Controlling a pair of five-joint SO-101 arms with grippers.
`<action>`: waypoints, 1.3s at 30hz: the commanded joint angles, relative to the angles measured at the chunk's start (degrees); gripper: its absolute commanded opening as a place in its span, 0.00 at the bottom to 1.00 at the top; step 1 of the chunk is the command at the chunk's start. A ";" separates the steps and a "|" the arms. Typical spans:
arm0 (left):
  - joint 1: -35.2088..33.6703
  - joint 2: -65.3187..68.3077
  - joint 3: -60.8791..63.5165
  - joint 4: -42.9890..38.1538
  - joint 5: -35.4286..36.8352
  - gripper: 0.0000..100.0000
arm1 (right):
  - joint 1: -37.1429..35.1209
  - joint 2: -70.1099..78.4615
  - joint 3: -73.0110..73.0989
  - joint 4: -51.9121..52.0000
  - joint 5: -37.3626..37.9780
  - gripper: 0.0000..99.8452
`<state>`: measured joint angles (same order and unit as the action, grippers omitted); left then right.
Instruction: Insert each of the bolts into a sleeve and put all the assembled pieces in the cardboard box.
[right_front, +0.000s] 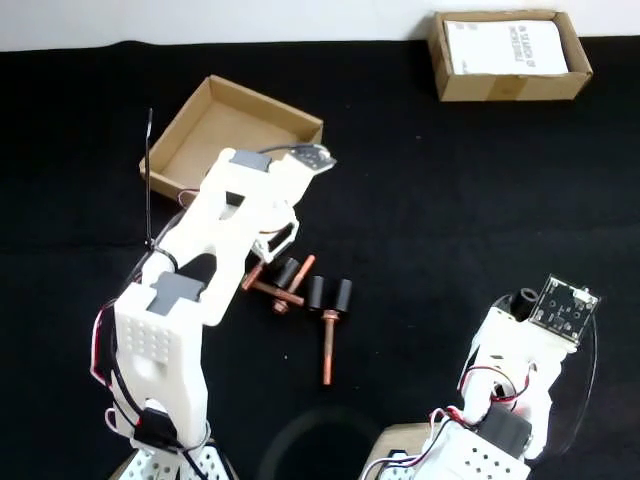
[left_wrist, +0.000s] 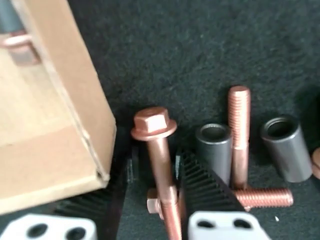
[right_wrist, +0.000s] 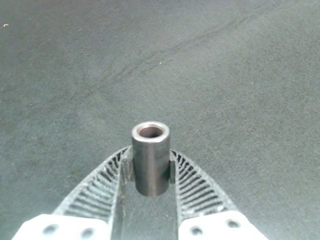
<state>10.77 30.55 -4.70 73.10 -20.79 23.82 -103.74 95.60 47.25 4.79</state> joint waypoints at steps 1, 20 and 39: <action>0.22 0.92 -1.71 -1.23 0.00 0.10 | 0.22 -1.19 7.78 -1.19 -0.35 0.01; 9.89 -28.88 -1.19 7.47 0.00 0.01 | -13.58 -1.27 6.29 -1.19 -0.35 0.01; 15.25 -89.71 33.98 -5.71 36.13 0.01 | -45.32 -1.27 -7.69 3.74 -16.00 0.01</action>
<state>27.30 -50.86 15.87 77.32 12.09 -17.32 -104.09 91.21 51.12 -10.42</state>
